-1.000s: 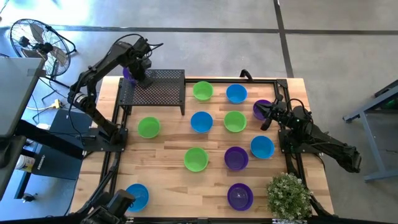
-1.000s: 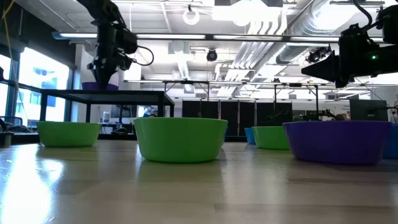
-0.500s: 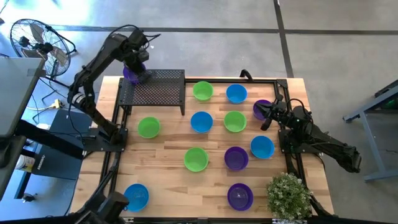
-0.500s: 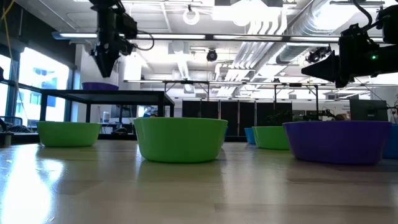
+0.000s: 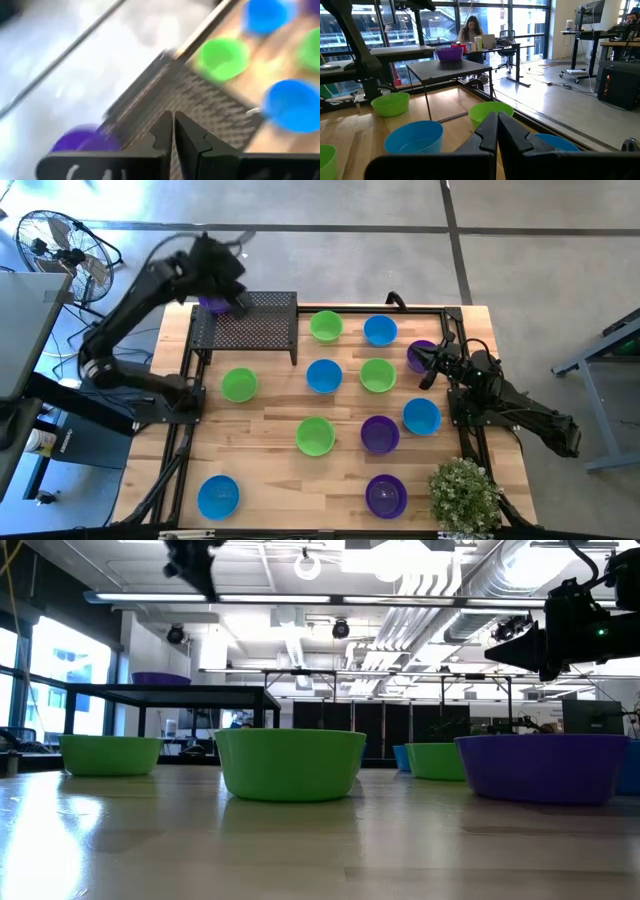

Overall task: Pick & Place Mini bowls
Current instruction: Put the blue bowl on the shelf

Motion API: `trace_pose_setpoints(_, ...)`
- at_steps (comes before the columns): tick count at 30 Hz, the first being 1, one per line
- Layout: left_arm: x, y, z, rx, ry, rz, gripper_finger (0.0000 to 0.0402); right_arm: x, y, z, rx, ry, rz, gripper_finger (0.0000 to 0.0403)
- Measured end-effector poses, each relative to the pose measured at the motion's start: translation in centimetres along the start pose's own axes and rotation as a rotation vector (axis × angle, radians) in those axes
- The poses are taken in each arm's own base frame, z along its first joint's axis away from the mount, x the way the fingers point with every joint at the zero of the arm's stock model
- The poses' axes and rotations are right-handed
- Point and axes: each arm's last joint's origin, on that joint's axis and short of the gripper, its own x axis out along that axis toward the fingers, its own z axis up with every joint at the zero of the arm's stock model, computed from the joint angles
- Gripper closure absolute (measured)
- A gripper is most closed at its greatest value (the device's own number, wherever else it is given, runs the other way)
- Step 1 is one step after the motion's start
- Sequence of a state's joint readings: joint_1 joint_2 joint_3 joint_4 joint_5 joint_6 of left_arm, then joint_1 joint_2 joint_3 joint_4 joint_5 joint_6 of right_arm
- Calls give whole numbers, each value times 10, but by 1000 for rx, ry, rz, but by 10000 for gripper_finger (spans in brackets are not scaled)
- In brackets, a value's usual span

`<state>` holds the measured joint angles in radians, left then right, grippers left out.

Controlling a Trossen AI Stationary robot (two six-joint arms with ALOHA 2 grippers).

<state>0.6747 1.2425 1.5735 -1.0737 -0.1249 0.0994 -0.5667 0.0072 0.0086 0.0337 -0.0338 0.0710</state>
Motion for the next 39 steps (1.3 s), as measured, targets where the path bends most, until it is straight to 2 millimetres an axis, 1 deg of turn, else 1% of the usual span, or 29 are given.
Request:
trace_pose_setpoints(2,5,-18,-4,38,-82,-55,389,0,0,0,0,0,0,402)
trace_pose_setpoints(4,16,-36,-14,72,-142,-103,396,0,0,0,0,0,0,402)
trace_pose_setpoints(8,36,-66,-39,112,-293,-200,399,0,0,0,0,0,0,402)
trace_pose_setpoints(11,57,-86,-67,134,-375,-274,400,0,0,0,0,0,0,402)
trace_pose_setpoints(13,71,-99,-89,130,-428,-334,401,0,0,0,0,0,0,402)
trace_pose_setpoints(18,97,-118,-139,59,-616,-474,401,0,0,0,0,0,0,402)
trace_pose_setpoints(20,101,-123,-158,41,-671,-504,401,0,0,0,0,0,0,402)
trace_pose_setpoints(22,102,-126,-170,15,-709,-518,401,0,0,0,0,0,0,402)
trace_pose_setpoints(26,102,-129,-188,11,-690,-540,401,0,0,0,0,0,-1,402)
trace_pose_setpoints(28,99,-130,-191,13,-699,-554,401,0,0,0,0,0,0,402)
trace_pose_setpoints(32,102,-133,-200,46,-648,-535,401,0,0,0,0,-1,0,402)
trace_pose_setpoints(39,103,-133,-200,124,-654,-518,401,0,0,0,0,0,-1,402)
